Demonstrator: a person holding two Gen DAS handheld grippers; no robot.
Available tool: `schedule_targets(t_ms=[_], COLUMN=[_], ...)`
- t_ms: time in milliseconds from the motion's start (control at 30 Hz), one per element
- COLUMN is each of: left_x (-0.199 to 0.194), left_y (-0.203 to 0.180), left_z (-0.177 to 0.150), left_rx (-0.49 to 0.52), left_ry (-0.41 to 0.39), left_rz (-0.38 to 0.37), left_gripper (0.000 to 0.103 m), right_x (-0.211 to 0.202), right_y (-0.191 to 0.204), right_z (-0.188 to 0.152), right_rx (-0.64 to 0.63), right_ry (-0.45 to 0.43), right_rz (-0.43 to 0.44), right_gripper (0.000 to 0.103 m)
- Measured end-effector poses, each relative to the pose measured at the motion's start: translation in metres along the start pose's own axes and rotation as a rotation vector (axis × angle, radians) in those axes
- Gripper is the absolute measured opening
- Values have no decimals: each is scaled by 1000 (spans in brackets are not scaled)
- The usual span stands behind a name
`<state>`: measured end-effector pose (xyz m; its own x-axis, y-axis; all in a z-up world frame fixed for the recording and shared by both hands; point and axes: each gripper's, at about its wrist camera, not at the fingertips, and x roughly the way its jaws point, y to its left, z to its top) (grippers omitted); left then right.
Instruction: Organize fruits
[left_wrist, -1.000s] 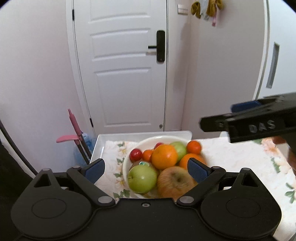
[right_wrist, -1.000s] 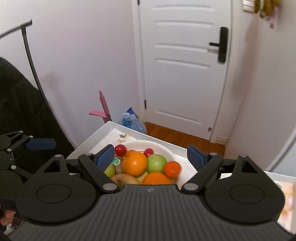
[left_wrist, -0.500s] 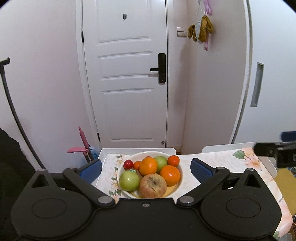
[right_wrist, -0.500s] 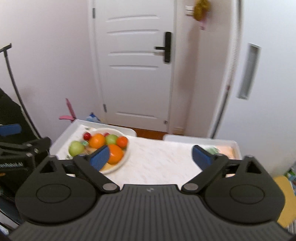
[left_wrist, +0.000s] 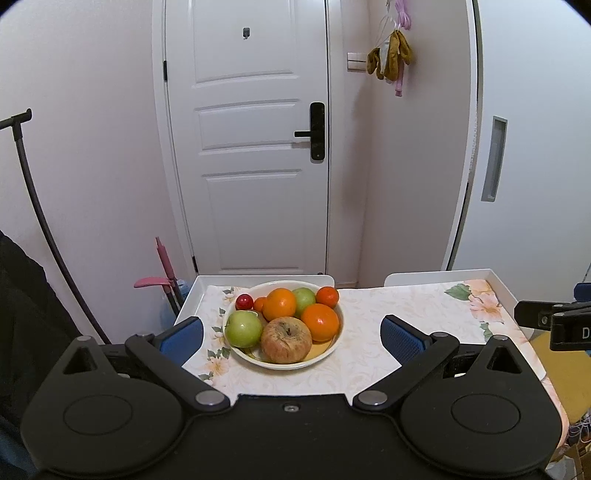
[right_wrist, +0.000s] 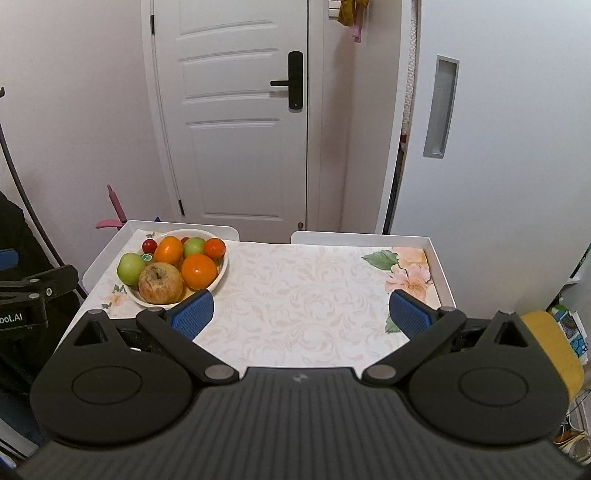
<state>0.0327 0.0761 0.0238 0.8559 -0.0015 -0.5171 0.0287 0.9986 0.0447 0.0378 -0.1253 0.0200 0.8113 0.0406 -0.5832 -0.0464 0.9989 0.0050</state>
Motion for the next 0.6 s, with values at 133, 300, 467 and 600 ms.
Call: schedule_targets(t_ms=[133,300,467,600], left_x=[-1,-3,-4,-3], left_y=[0,1,0,0], left_z=[0,-1,-1,-1], left_rx=[-1,-1,6,9], left_ry=[-1,-2,-5,-4], left_rz=[3,3,0,-1], left_gripper=[103,103,103,103], right_x=[-3,-1,0,1], right_y=[1,0,0,-1], right_z=[0,0,0,0], right_rx=[1,8,15,20], right_ry=[-4,1,5,10], right_rz=[-1,3,2,0], right_gripper=[103,103,103,103])
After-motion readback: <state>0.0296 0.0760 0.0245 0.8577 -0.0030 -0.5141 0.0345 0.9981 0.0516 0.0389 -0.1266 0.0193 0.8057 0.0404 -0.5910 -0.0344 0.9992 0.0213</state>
